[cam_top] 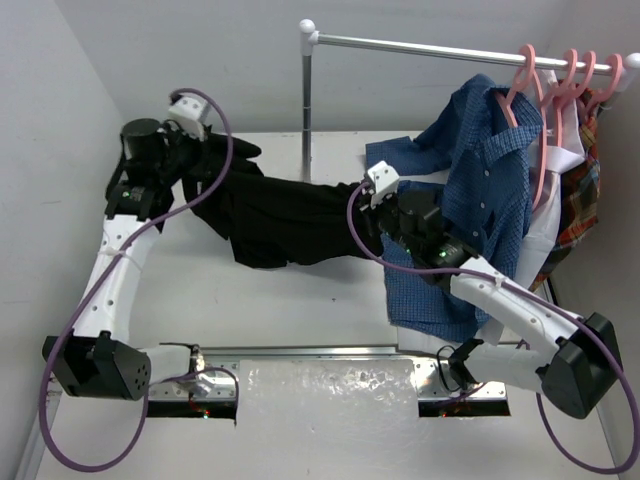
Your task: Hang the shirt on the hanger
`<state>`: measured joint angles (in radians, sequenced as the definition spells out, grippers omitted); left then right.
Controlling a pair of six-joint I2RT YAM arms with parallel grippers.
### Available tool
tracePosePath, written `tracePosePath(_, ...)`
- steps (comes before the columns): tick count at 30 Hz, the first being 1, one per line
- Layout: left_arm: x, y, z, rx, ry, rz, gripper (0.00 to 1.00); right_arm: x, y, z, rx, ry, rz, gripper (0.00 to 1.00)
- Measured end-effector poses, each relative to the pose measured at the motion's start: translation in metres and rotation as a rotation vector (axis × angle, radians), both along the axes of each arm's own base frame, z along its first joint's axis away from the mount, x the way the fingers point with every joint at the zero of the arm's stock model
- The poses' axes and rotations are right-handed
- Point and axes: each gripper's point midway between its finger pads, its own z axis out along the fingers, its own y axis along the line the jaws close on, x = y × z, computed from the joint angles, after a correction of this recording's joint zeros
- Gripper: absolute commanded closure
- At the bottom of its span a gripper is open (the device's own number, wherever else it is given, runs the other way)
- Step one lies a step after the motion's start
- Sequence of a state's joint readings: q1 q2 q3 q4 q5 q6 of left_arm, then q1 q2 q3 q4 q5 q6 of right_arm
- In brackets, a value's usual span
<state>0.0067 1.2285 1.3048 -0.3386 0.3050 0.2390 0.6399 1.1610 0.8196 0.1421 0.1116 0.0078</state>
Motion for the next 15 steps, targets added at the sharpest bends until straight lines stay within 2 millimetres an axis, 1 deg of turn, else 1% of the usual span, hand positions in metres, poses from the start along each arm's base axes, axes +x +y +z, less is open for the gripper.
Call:
tracePosePath(1,-0.001,-0.007,-0.003,0.023,-0.001,-0.014,1.0,-0.002,-0.002,-0.007,-0.001,0.023,-0.01,0.62)
tracePosePath(2,-0.003,-0.019,-0.008,0.037,0.008,-0.042,1.0,-0.004,-0.005,-0.015,-0.008,0.045,-0.021,0.58)
tracePosePath(3,-0.007,-0.038,-0.017,0.061,0.018,-0.086,1.0,-0.007,-0.009,-0.024,-0.012,0.073,-0.042,0.54)
tracePosePath(4,-0.011,-0.059,-0.029,0.087,0.033,-0.135,1.0,-0.008,-0.017,-0.031,-0.023,0.09,-0.083,0.46)
tracePosePath(5,-0.02,-0.085,-0.047,0.11,0.062,-0.209,0.97,-0.01,-0.029,-0.037,-0.029,0.108,-0.142,0.3)
tracePosePath(7,-0.038,-0.127,-0.089,0.17,0.14,-0.338,0.89,-0.013,-0.054,-0.043,-0.032,0.111,-0.257,0.24)
tracePosePath(8,-0.05,-0.147,-0.112,0.207,0.183,-0.406,0.77,-0.016,-0.068,-0.043,-0.032,0.104,-0.316,0.21)
tracePosePath(9,-0.061,-0.163,-0.135,0.252,0.226,-0.466,0.69,-0.019,-0.081,-0.041,-0.025,0.09,-0.365,0.2)
tracePosePath(10,-0.07,-0.175,-0.154,0.293,0.261,-0.516,0.59,-0.021,-0.091,-0.036,-0.01,0.072,-0.407,0.19)
tracePosePath(11,-0.08,-0.184,-0.172,0.336,0.297,-0.559,0.18,-0.023,-0.099,-0.03,0.006,0.052,-0.439,0.19)
tracePosePath(12,-0.089,-0.189,-0.187,0.377,0.322,-0.599,0.07,-0.024,-0.105,-0.023,0.023,0.035,-0.461,0.19)
tracePosePath(13,-0.099,-0.194,-0.198,0.404,0.351,-0.632,0.01,-0.025,-0.109,-0.016,0.043,0.015,-0.479,0.19)
tracePosePath(14,-0.106,-0.197,-0.204,0.427,0.365,-0.66,0.0,-0.025,-0.11,-0.011,0.056,0.002,-0.487,0.19)
tracePosePath(15,-0.109,-0.199,-0.206,0.44,0.37,-0.676,0.0,-0.025,-0.111,-0.008,0.062,-0.004,-0.491,0.19)
